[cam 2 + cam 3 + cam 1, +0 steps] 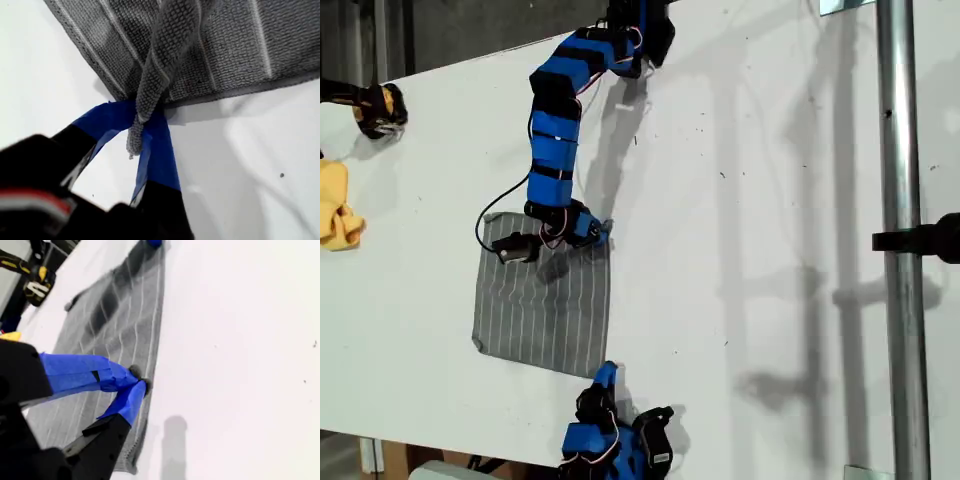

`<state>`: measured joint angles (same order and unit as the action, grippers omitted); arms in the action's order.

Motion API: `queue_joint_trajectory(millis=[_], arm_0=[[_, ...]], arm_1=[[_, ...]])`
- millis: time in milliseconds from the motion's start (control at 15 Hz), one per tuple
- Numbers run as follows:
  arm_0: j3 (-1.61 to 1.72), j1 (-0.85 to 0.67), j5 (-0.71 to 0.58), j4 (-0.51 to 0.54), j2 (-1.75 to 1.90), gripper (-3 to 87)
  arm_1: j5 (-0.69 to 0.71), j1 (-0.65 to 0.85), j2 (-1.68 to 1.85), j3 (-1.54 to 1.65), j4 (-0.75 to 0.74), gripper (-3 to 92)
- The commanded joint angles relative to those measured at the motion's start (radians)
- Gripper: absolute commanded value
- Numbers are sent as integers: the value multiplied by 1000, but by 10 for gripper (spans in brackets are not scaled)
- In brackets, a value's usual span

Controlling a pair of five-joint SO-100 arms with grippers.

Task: Grasp corners of a towel and fold twice.

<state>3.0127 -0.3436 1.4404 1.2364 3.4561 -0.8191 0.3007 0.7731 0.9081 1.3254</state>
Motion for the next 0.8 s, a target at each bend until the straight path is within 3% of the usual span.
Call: queue_joint_trajectory(millis=[0, 333, 733], arm_0=[[-181, -37, -6, 17, -120, -25], [-483, -114, -77, 63, -606, -25], [-779, -308, -279, 173, -1000, -25]], arm_1=[[-8, -15, 18, -14, -9, -2], [-6, -23, 41, -12, -11, -2], [-9, -32, 72, 8, -15, -2]])
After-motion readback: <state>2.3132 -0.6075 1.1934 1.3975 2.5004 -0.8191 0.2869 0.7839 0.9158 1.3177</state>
